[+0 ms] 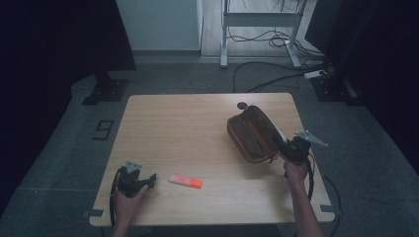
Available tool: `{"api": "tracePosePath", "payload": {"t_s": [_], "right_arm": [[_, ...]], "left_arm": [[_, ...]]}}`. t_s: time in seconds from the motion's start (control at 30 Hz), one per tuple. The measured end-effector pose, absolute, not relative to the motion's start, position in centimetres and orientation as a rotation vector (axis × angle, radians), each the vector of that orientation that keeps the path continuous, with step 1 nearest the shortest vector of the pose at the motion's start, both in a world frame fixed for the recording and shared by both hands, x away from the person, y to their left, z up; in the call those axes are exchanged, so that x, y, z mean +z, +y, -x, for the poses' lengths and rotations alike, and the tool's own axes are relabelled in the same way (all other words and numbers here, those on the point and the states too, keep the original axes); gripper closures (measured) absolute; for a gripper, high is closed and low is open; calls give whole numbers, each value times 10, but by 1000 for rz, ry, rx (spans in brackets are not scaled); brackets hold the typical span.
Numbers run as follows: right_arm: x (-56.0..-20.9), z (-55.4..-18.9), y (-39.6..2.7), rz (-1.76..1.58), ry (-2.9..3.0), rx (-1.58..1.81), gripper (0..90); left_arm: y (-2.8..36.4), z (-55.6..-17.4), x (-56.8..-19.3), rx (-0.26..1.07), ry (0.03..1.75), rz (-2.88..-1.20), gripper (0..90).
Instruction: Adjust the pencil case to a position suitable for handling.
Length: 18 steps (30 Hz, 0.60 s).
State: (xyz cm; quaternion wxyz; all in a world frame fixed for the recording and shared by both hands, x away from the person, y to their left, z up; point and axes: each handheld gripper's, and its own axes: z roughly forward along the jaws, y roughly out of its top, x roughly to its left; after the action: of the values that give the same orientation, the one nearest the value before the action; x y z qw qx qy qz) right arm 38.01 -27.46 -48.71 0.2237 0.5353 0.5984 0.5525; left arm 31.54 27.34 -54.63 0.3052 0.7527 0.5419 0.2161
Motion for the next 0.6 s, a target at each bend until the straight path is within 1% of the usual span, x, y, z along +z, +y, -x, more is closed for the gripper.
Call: {"api": "tracePosePath", "payload": {"t_s": [0.23,0.6], "right_arm": [[-478,-375,-274,-1425,1655,1565,825],[-474,-372,-264,-1349,1707,1606,825]], "left_arm": [[273,-315,-546,572,1435,-1992,183],[273,-315,-546,572,1435,-1993,183]]}}
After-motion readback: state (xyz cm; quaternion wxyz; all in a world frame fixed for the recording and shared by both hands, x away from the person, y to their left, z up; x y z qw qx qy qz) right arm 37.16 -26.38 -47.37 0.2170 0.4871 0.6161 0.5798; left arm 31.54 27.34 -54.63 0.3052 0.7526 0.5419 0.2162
